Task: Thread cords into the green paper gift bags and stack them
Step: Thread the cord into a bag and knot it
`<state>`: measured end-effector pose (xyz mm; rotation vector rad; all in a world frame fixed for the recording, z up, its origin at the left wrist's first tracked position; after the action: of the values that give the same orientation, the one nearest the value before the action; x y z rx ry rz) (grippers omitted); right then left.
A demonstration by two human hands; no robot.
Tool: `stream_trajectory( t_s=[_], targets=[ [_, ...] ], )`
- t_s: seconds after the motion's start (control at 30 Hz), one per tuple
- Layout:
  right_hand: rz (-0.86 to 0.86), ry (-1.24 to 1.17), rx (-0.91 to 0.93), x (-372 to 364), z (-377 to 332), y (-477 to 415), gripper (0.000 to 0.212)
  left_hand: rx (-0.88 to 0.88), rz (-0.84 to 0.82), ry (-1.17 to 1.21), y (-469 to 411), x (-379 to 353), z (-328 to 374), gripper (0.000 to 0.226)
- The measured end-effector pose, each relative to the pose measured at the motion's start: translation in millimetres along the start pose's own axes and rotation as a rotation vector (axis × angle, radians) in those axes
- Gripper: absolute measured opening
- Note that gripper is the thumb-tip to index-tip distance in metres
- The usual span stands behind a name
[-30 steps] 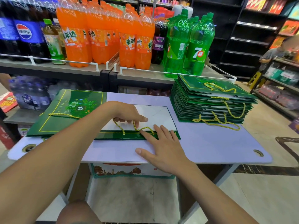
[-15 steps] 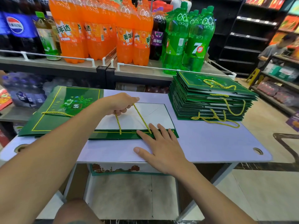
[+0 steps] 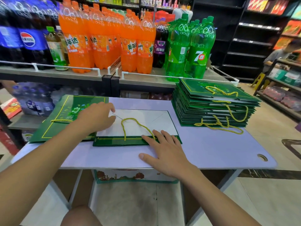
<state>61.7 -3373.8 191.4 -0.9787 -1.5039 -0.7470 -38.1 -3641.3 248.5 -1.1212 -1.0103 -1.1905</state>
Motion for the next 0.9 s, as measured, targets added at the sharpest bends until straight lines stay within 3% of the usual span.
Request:
stream_trajectory(
  t_s=[0.1,0.17,0.33,0.5,0.6,0.67,0.73,0.8,0.9],
  targets=[
    [0.085,-0.026,0.004,11,6,-7,0.083,0.121,-0.037,-0.158,27,-7,-25,0.041],
    [0.106,-0.004,-0.009,15,12,-13,0.083,0.131,-0.052,-0.144,41,-11,-30,0.039],
    [0.092,0.058,0.015,17,15,-19,0.077,0.107,-0.06,0.052,50,-13,-29,0.05],
    [0.15,0.24,0.066,26,16,-24,0.073,0.172,-0.133,0.368,46,-12,-37,0.043],
    [0.225,0.352,0.169,30,18,-26,0.062,0.108,-0.141,0.642,35,-16,-55,0.079],
    [0.312,0.37,0.22,38,24,-28,0.055,0.014,-0.102,0.677,39,-12,-61,0.092],
    [0.442,0.383,0.263,52,28,-29,0.052,-0.096,-0.01,0.573,45,-1,-60,0.09],
    [0.529,0.431,0.268,72,29,-33,0.051,-0.224,0.158,0.502,47,10,-54,0.074],
    [0.631,0.484,0.263,109,25,-42,0.05,-0.25,0.303,0.638,47,29,-40,0.049]
  ],
)
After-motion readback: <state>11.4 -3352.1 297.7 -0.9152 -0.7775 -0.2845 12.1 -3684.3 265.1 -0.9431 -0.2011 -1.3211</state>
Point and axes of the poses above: each hand's wrist, its own y-axis away from the middle knuckle, its own x-axis out of the back of the hand, z = x × y, the point moved 2 cm from there along -y, towards the middle knuckle, and after that the axes turned 7 degrees about x, right-handed, at the moved point
